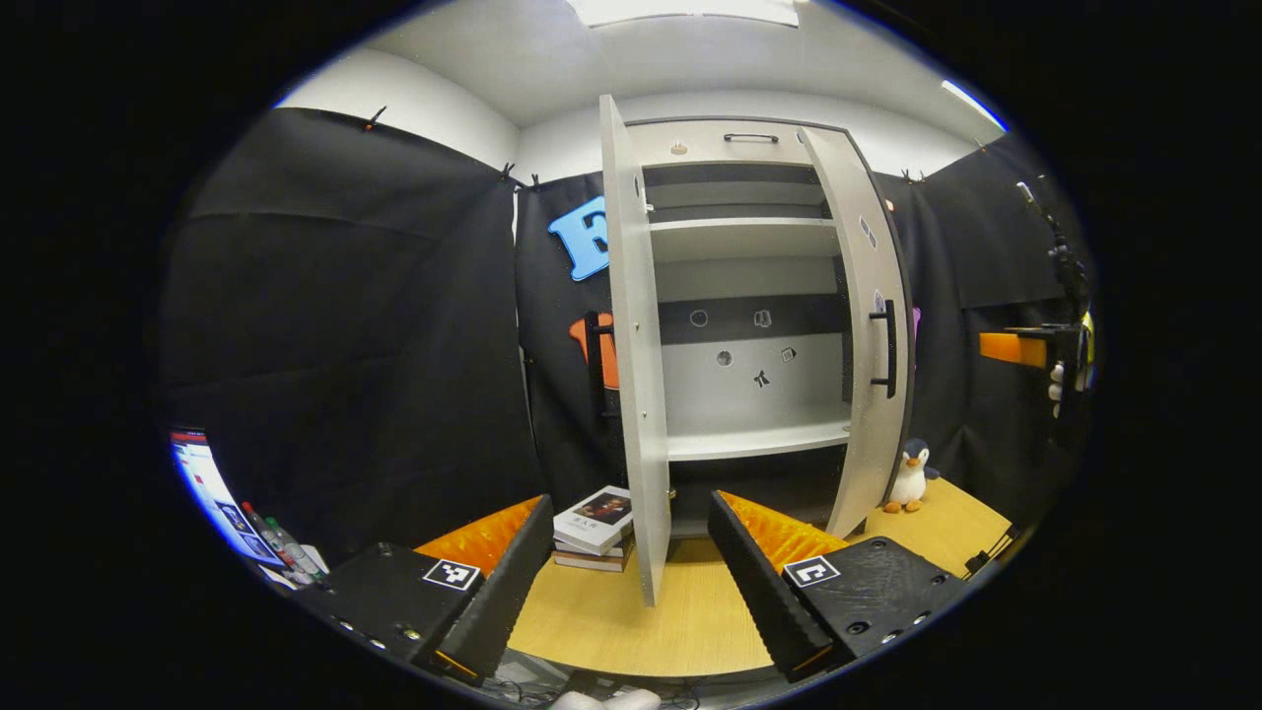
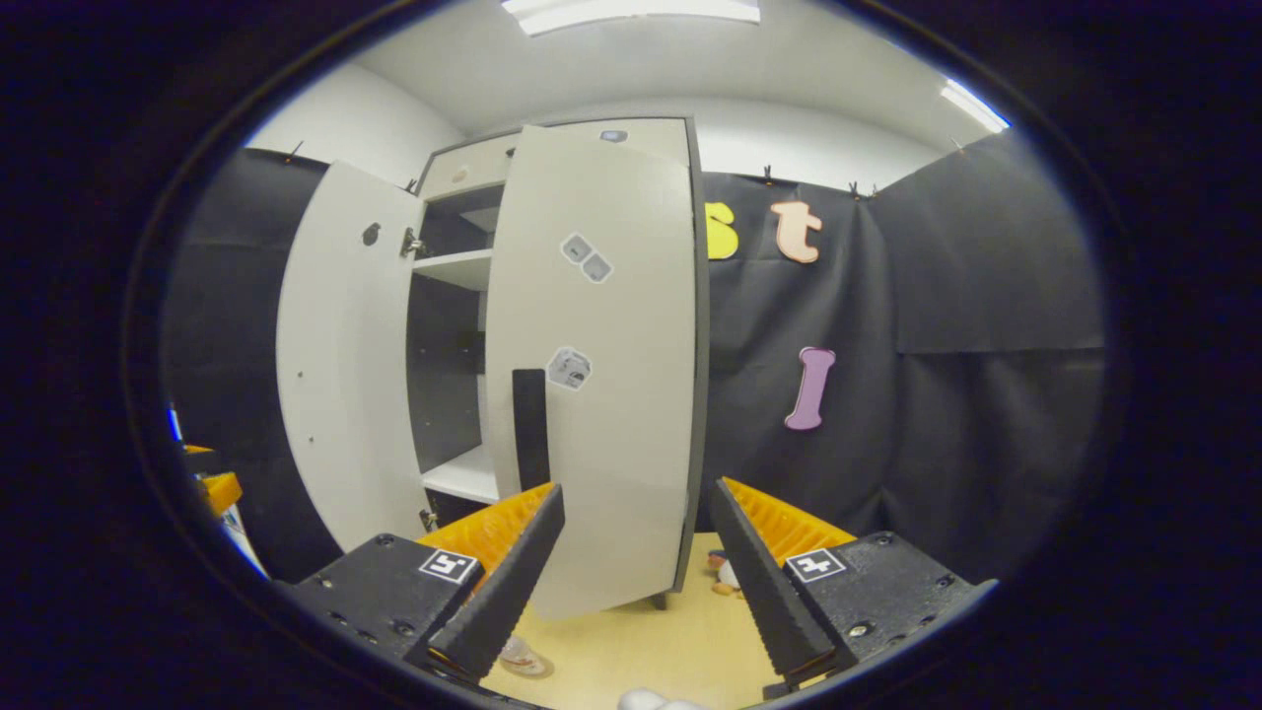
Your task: Grasp the bottle in the cabinet with the left hand and place it on the coaster, then close the right door with the right hand and the left door with the left hand.
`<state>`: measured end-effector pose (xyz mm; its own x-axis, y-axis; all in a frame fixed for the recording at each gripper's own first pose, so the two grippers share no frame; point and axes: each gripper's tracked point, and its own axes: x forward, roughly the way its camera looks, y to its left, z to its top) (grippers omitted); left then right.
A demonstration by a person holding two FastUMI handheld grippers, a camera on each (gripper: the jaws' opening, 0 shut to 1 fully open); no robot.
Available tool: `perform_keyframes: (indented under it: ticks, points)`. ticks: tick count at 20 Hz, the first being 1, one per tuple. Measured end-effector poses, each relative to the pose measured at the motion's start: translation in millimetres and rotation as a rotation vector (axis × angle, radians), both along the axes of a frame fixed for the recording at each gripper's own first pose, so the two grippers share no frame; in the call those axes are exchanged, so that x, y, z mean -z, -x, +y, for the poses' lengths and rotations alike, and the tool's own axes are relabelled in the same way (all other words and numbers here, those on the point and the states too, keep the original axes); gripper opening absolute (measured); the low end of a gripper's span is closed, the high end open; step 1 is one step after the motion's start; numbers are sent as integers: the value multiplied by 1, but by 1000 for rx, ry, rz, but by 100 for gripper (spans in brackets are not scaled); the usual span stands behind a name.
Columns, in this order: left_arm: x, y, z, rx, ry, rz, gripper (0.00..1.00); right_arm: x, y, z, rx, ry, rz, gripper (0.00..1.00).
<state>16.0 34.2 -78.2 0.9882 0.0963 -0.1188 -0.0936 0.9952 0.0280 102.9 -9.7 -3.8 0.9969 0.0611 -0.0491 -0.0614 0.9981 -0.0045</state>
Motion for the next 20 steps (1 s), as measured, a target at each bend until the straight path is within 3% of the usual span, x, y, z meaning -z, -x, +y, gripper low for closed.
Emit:
perform_keyframes:
  ticks: [9,13,20]
  points:
    - [-8,-25,33,-41,-36,-36,96,44,70,6,36,-38,92,99]
    - [-9,-34,38,-74,29,-42,96,48,84,1,42,-45,111,99]
    - [-8,-41,39,-77,25,-58,95,42,100,-16,86,-50,103,99]
